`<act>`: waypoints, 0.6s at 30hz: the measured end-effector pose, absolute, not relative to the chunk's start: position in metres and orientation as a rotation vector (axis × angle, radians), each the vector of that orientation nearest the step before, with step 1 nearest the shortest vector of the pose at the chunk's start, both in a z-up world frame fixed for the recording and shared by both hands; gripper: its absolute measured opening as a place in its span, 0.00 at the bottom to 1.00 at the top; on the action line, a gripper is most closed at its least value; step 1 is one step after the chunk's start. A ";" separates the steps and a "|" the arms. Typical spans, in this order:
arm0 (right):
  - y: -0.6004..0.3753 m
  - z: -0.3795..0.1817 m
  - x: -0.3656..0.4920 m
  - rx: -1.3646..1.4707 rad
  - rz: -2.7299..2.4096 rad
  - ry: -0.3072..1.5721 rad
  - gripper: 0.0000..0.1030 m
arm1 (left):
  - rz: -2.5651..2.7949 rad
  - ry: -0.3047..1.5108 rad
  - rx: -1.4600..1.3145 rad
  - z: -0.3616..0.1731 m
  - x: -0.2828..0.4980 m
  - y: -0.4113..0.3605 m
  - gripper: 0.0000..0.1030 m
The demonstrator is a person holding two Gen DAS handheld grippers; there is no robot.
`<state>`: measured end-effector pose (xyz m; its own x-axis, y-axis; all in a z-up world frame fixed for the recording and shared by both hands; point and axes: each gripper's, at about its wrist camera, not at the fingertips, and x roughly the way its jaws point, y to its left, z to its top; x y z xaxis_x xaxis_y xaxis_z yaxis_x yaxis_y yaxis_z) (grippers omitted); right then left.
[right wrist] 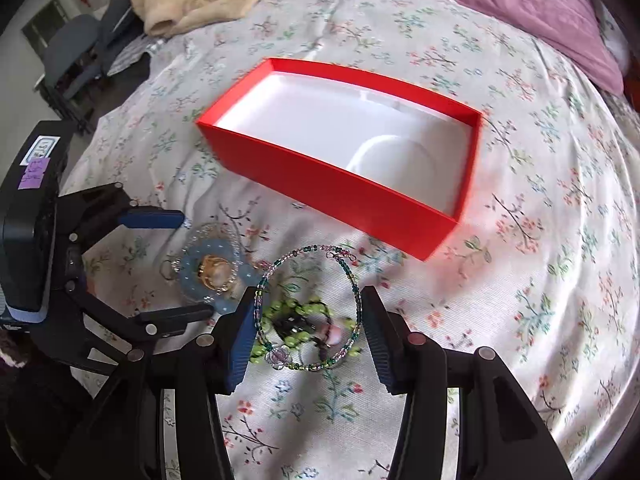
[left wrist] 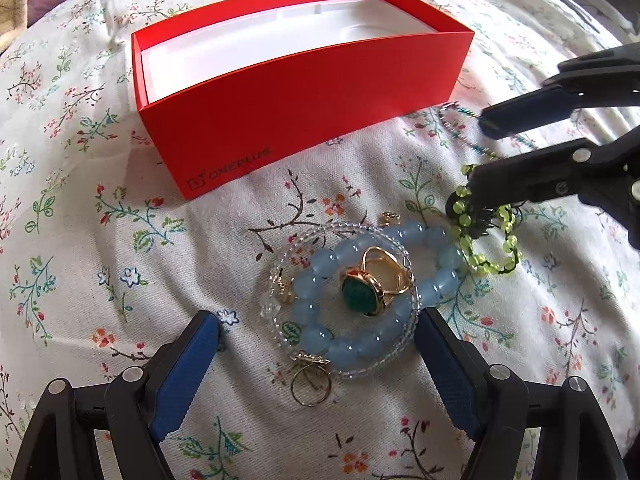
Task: Organize jewelry
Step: 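Lower the left tool and grasp the clear crystal bracelet while the right tool holds the beaded bracelet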
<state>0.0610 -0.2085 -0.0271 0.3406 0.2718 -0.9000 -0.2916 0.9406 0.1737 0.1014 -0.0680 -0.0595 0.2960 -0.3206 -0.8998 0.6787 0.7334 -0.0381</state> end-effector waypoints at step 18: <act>-0.228 -0.030 0.054 0.045 0.249 1.230 0.52 | -0.693 1.059 0.381 -0.054 0.071 -0.088 0.54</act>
